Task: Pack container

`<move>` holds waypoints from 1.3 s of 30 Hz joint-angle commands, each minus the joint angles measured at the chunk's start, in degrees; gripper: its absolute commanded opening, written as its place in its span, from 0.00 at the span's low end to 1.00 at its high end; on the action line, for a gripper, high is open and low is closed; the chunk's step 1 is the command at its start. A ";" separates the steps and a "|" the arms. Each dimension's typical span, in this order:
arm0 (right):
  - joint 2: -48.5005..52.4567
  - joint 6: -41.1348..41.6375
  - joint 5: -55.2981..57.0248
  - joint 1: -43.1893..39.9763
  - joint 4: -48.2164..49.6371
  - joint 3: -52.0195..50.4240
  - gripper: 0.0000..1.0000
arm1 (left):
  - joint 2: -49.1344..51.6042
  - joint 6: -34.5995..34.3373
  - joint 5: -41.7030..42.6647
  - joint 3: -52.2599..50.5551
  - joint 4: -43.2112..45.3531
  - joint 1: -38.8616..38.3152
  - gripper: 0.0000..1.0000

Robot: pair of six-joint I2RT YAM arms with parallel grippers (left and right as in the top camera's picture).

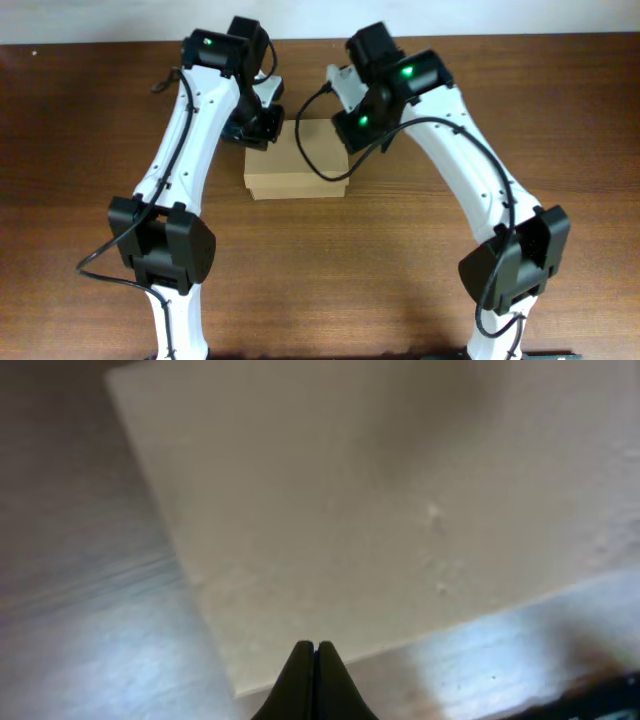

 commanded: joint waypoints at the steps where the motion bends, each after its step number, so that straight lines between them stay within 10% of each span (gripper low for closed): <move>1: 0.94 -0.22 -5.14 0.66 2.75 -5.27 0.04 | -0.09 1.57 1.79 -4.66 3.13 0.15 0.02; 19: 2.32 -0.46 -6.21 0.35 10.64 -14.67 0.04 | -0.44 0.76 1.31 -19.74 13.66 3.41 0.02; 39: -2.21 -0.22 8.24 -7.65 -15.23 34.49 0.04 | -15.04 0.76 -10.10 21.51 -7.30 15.17 0.06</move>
